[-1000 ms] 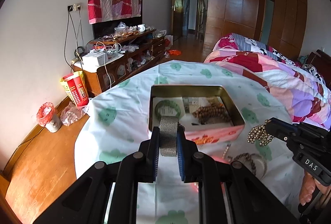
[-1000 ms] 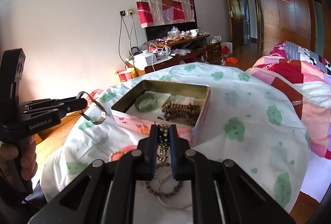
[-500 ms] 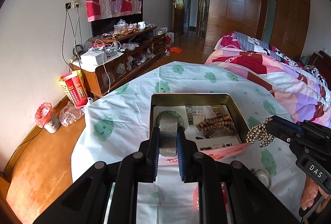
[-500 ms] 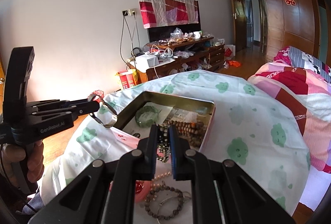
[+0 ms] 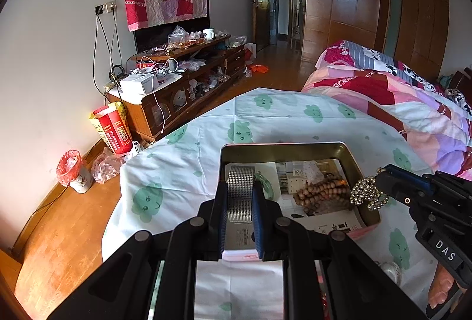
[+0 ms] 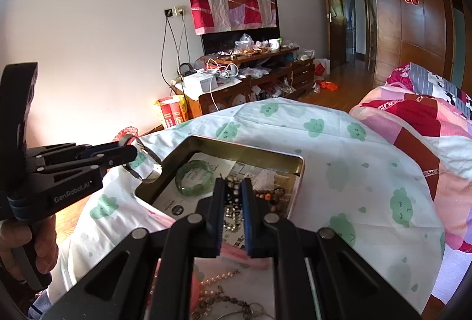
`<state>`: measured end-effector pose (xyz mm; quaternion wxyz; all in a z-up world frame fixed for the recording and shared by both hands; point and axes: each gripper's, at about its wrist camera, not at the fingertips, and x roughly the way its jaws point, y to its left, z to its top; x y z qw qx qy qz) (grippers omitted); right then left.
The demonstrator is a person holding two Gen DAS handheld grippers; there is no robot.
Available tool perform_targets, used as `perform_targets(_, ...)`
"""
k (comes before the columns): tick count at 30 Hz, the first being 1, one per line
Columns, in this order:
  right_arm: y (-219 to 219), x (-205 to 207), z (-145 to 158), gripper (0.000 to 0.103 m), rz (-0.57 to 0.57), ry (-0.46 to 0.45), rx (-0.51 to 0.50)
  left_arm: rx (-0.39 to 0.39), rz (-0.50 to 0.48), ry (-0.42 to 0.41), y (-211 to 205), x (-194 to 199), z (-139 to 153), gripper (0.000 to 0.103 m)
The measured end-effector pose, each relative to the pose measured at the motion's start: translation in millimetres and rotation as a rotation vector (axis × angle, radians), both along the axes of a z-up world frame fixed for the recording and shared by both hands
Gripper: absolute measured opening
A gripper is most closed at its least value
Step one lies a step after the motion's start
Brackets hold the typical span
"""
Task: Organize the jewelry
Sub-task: 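Carry the watch with the left tool while the right tool carries the silver chain into the tin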
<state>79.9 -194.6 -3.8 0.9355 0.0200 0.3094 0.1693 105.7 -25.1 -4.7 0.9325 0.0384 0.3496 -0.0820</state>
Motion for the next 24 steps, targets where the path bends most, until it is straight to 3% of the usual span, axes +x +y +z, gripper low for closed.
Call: perform_targets(24,0,40,-28,0.013,-0.046,0.058,-0.048,0.062,-0.003,0.027,-19,37,-21,0.015)
